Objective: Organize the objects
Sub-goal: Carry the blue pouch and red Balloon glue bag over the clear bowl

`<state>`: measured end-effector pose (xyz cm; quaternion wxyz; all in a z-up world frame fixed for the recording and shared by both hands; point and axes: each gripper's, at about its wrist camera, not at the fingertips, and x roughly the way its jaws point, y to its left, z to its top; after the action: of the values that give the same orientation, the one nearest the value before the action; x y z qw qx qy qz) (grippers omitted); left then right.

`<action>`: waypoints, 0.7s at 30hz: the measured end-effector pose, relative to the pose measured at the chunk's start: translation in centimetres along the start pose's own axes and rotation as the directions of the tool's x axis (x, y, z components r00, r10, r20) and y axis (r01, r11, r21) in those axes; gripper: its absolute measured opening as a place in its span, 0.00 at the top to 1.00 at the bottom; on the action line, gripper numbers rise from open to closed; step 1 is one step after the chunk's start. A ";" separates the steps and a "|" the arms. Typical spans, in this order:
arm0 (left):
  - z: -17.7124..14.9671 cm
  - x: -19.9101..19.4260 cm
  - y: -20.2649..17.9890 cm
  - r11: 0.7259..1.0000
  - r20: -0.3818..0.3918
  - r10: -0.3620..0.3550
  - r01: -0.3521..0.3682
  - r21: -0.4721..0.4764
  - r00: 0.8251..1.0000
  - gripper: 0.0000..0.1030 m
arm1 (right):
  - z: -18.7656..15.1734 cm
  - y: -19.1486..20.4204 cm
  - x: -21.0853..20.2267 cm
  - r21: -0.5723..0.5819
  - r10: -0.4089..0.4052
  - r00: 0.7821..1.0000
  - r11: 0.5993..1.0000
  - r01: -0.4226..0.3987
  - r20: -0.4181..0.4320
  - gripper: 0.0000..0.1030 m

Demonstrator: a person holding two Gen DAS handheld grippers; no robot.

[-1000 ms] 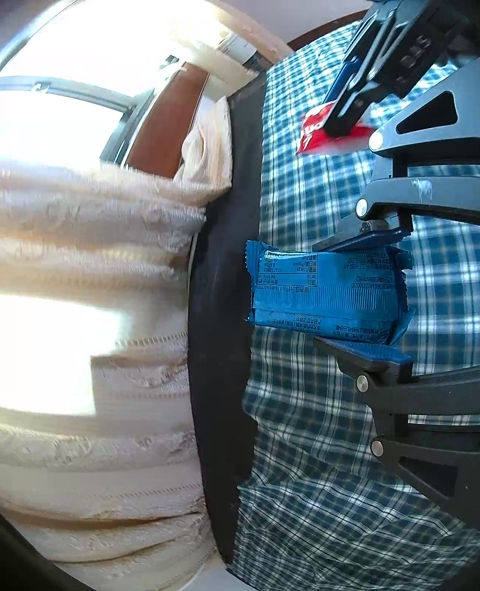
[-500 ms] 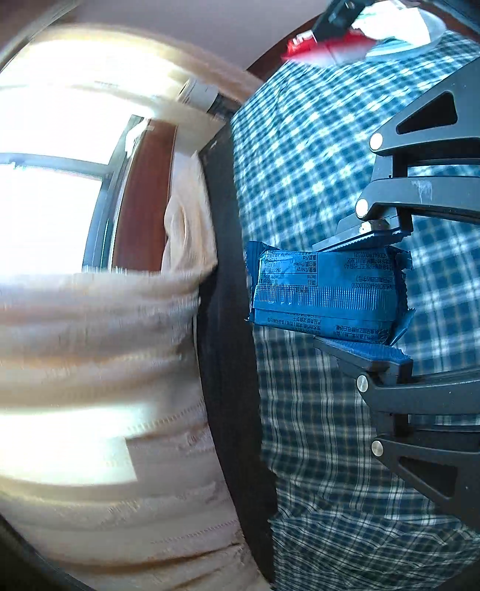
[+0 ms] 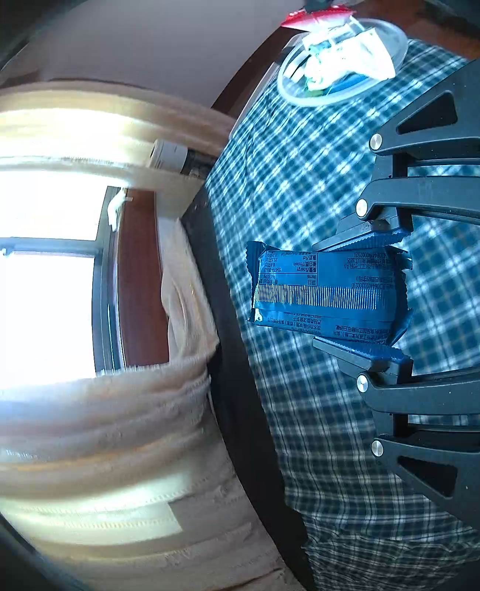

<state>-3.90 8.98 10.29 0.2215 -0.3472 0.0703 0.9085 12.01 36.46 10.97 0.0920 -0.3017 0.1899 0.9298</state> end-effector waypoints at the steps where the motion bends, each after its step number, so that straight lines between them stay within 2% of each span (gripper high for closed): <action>1: 0.1 0.0 -0.4 1.000 -0.001 -0.007 0.007 0.006 1.000 0.57 | -0.4 -0.8 -0.2 0.009 -0.012 1.000 1.000 0.012 -0.004 0.57; 9: 0.9 -0.9 -4.0 0.997 0.010 -0.055 0.054 0.057 0.998 0.57 | -2.8 -4.4 0.5 0.056 -0.058 0.997 0.997 0.060 -0.050 0.57; 15: 1.5 -1.0 -6.2 0.993 0.003 -0.088 0.087 0.076 0.996 0.57 | -4.0 -4.7 1.6 0.013 -0.098 0.993 0.995 0.099 -0.058 0.57; 21: 1.9 -0.3 -8.5 0.988 -0.020 -0.120 0.121 0.093 0.993 0.57 | -5.0 -5.4 3.0 0.005 -0.086 0.993 0.996 0.087 -0.087 0.56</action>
<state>-0.97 17.02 12.19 0.2916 -0.3465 0.0933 0.8867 13.82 39.53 3.87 0.1251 -0.3492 0.1848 0.9101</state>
